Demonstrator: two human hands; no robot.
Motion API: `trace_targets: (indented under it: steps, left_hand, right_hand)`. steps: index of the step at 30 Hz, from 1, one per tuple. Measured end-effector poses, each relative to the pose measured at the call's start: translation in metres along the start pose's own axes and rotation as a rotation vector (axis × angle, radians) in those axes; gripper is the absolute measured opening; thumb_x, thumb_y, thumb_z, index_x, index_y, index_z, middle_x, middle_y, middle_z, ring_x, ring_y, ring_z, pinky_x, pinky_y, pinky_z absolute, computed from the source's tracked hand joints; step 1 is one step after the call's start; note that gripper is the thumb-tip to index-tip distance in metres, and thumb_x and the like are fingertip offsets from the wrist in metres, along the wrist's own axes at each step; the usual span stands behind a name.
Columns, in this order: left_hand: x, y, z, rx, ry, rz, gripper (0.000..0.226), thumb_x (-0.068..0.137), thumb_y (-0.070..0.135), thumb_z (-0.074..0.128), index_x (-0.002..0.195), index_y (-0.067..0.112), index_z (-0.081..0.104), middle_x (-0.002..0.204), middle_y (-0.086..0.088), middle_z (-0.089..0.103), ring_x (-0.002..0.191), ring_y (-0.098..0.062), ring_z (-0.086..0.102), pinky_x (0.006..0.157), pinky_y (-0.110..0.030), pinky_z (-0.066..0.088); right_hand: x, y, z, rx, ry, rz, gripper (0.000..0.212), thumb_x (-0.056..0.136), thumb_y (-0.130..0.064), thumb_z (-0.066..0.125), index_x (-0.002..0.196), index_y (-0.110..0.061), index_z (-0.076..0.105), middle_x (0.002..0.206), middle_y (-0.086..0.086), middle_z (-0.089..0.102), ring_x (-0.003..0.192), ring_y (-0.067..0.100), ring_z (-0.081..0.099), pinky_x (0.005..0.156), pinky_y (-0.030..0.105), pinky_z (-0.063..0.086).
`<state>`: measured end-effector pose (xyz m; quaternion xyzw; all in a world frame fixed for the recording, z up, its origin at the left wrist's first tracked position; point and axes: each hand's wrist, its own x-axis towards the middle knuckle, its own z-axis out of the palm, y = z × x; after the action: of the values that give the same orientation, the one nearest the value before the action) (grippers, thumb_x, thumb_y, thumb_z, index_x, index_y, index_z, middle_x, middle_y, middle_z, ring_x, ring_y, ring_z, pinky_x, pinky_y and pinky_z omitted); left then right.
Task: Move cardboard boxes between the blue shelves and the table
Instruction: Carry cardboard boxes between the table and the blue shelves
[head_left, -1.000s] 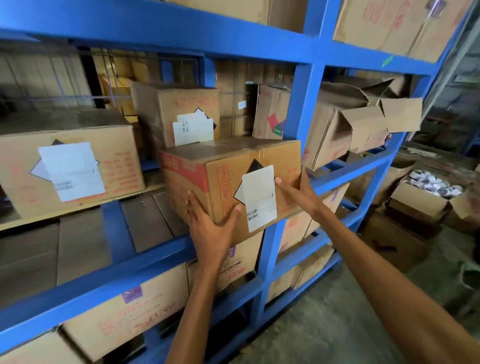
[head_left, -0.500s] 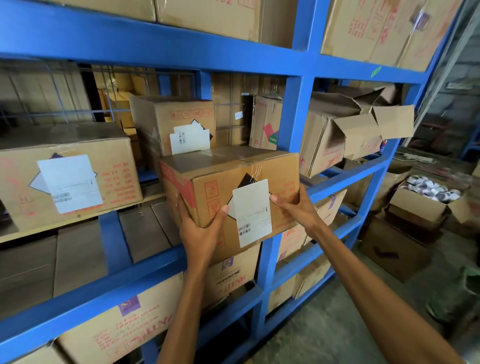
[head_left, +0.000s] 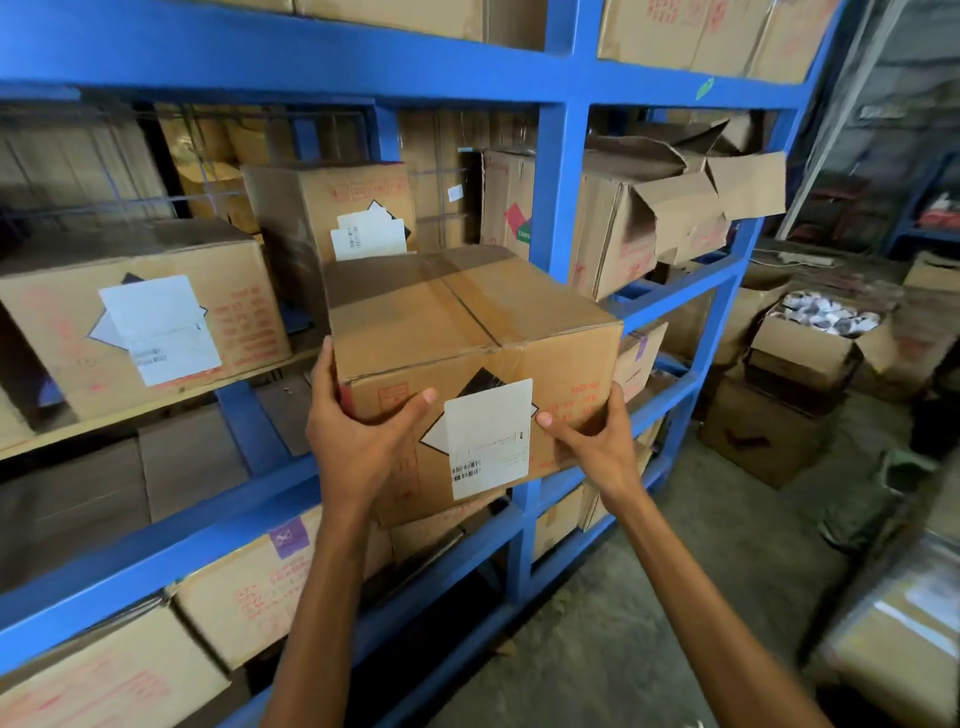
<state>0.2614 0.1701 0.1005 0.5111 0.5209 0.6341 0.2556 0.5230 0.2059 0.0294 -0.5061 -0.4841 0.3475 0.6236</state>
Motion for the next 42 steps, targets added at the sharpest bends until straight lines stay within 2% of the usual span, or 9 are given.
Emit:
trace_targets:
  steps: [4,7,11,15,19,25,33,39,42]
  left_hand:
    - [0.019,0.036,-0.012,0.488,-0.161,0.231,0.089,0.071,0.037,0.092,0.149,0.033,0.05,0.154,-0.004,0.048,0.14,-0.028,0.044,0.113,-0.051,0.04]
    - [0.029,0.054,-0.011,0.936,-0.308,0.29,0.089,0.075,0.048,0.085,0.153,0.028,0.045,0.157,-0.009,0.044,0.144,-0.041,0.035,0.118,-0.058,0.03]
    - [0.036,0.067,0.006,1.243,-0.414,0.26,0.103,0.077,0.056,0.081,0.16,0.03,0.026,0.163,-0.015,0.031,0.154,-0.04,0.016,0.125,-0.061,0.01]
    - [0.053,0.076,0.04,1.429,-0.577,0.266,0.122,0.075,0.06,0.082,0.164,0.025,0.007,0.164,-0.027,0.024,0.153,-0.044,0.021,0.125,-0.056,0.017]
    - [0.08,0.084,0.061,1.242,-0.813,0.337,0.122,0.075,0.059,0.083,0.164,0.039,0.002,0.172,-0.013,0.007,0.159,-0.036,0.005,0.127,-0.054,0.015]
    - [0.088,0.081,0.052,1.151,-0.842,0.372,0.119,0.074,0.061,0.082,0.163,0.044,0.005,0.172,-0.011,0.01,0.16,-0.028,0.006,0.126,-0.049,0.02]
    - [0.012,0.12,0.033,0.926,-0.811,0.402,0.117,0.075,0.058,0.083,0.162,0.048,0.005,0.172,-0.009,0.009,0.159,-0.033,0.008,0.125,-0.047,0.021]
    - [-0.05,0.166,0.025,0.521,-0.889,0.46,0.116,0.075,0.048,0.088,0.163,0.044,0.013,0.17,0.002,0.024,0.157,-0.026,0.021,0.124,-0.047,0.028]
    - [-0.095,0.19,0.036,0.345,-0.906,0.528,0.114,0.075,0.042,0.089,0.163,0.038,0.018,0.164,0.01,0.034,0.151,-0.018,0.031,0.118,-0.032,0.032]
  right_hand:
    - [-0.019,0.01,0.024,0.068,0.13,0.095,0.101,0.055,-0.061,0.095,0.138,-0.038,0.043,0.135,-0.01,0.058,0.125,0.009,0.056,0.103,0.036,0.054]
    - [-0.027,0.015,0.05,0.255,0.269,0.241,0.132,0.062,-0.047,0.095,0.162,-0.033,0.009,0.146,-0.003,0.05,0.135,0.017,0.049,0.112,0.041,0.044]
    - [-0.029,0.022,0.084,0.824,0.067,0.505,0.082,0.078,-0.054,0.078,0.149,-0.021,0.053,0.129,0.007,0.072,0.136,0.034,0.057,0.11,0.053,0.047]
    - [-0.041,0.029,0.113,1.145,-0.038,0.56,0.073,0.088,-0.065,0.062,0.142,-0.015,0.064,0.139,0.017,0.066,0.127,0.036,0.062,0.105,0.053,0.05]
    - [-0.045,0.027,0.135,1.16,-0.03,0.579,0.077,0.086,-0.067,0.062,0.145,-0.018,0.061,0.136,0.016,0.068,0.116,0.033,0.067,0.091,0.047,0.057]
    - [-0.057,0.015,0.125,1.081,-0.107,0.533,0.064,0.09,-0.044,0.071,0.143,-0.011,0.06,0.127,0.015,0.073,0.104,0.028,0.074,0.082,0.043,0.062]
    - [-0.124,-0.02,0.074,1.024,-0.053,0.347,0.066,0.092,-0.045,0.067,0.149,-0.015,0.055,0.145,0.013,0.063,0.137,0.028,0.057,0.12,0.048,0.041]
    - [-0.185,-0.084,-0.006,0.812,0.13,0.122,0.06,0.091,-0.042,0.069,0.146,-0.021,0.057,0.14,0.004,0.068,0.131,0.024,0.063,0.114,0.052,0.047]
    - [-0.221,-0.114,-0.059,0.676,0.277,0.018,0.058,0.092,-0.037,0.07,0.145,-0.017,0.058,0.139,0.005,0.068,0.128,0.023,0.066,0.105,0.045,0.054]
